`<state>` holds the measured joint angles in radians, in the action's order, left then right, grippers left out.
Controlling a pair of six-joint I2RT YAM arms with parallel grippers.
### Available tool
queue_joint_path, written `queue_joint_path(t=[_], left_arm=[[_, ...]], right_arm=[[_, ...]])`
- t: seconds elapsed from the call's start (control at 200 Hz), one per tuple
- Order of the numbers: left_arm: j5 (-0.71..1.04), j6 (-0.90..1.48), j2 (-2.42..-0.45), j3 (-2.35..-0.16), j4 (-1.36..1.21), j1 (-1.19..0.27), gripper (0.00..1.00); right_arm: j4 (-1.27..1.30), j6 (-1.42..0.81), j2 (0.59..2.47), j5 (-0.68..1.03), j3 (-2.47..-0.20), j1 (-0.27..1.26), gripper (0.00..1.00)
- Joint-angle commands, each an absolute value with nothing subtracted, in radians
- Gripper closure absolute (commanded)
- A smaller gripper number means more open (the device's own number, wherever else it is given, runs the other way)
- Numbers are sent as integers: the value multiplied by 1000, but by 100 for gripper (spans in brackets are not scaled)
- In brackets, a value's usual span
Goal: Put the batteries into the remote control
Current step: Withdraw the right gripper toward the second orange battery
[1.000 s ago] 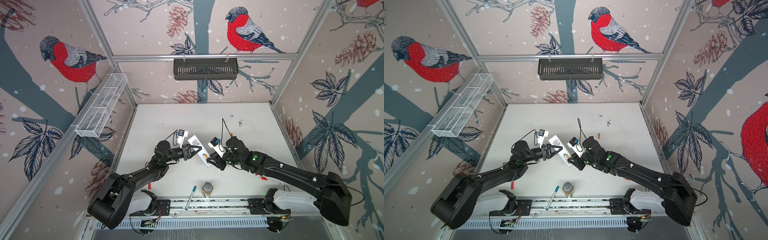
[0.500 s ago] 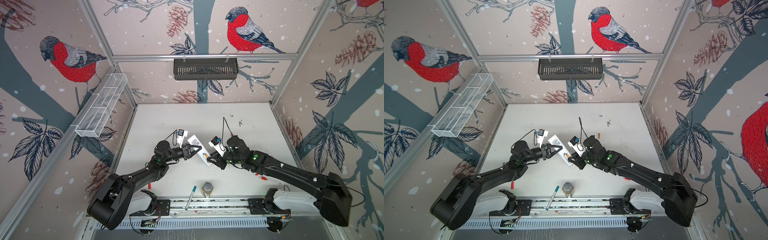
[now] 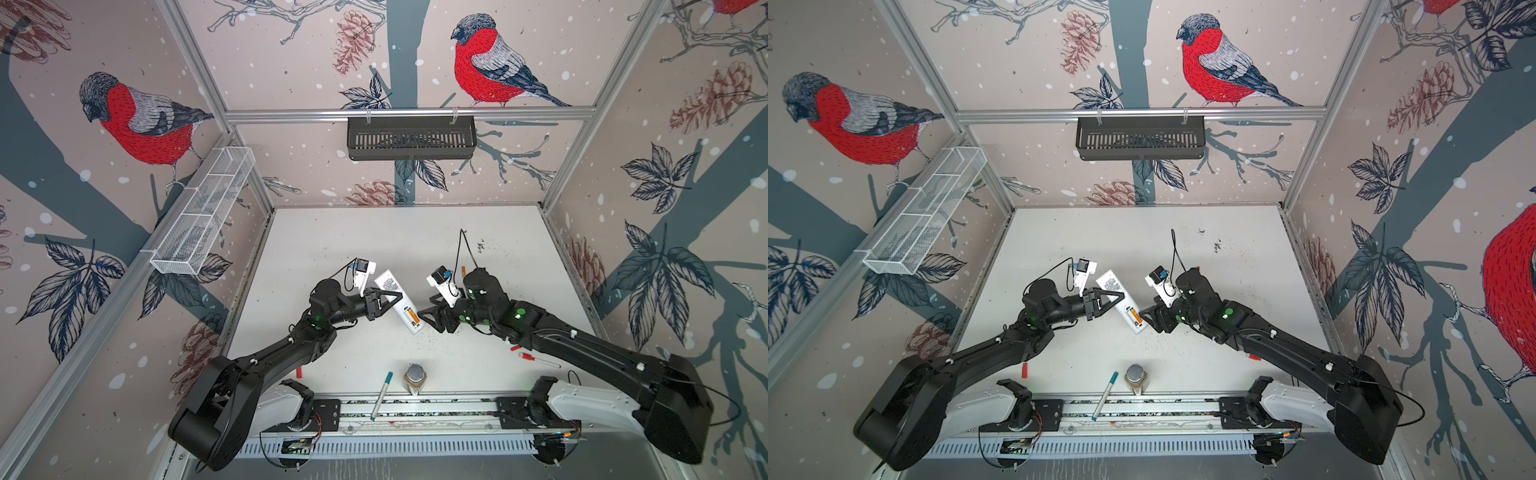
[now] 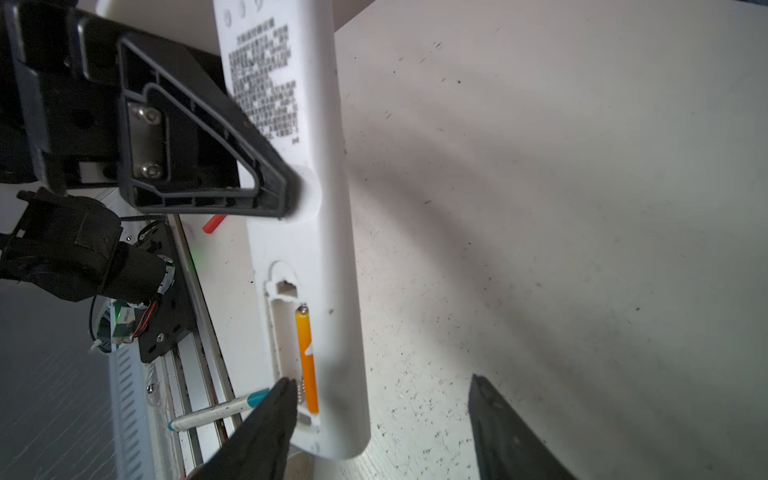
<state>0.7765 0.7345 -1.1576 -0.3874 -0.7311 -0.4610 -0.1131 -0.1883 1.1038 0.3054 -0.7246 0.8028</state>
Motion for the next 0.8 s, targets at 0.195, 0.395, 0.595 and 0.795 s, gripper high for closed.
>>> queue_joint_path(t=[0.195,0.395,0.595,0.795], left_arm=[[586,597,-1037,-402,-479,-448,100],[584,604,-1002,-404,-443,-446,100],[594,609,-975,-392,-443,-446,100],[599,624,-943,-361,-449,-446,100]], right_arm=[[-95,-340,1074,55,-688,622,12],[-190,-420,1219,-49,-748,428,16],[-257,-383,1475,-49,-885,340,26],[-279,-348,1688,-54,-1031,318,36]])
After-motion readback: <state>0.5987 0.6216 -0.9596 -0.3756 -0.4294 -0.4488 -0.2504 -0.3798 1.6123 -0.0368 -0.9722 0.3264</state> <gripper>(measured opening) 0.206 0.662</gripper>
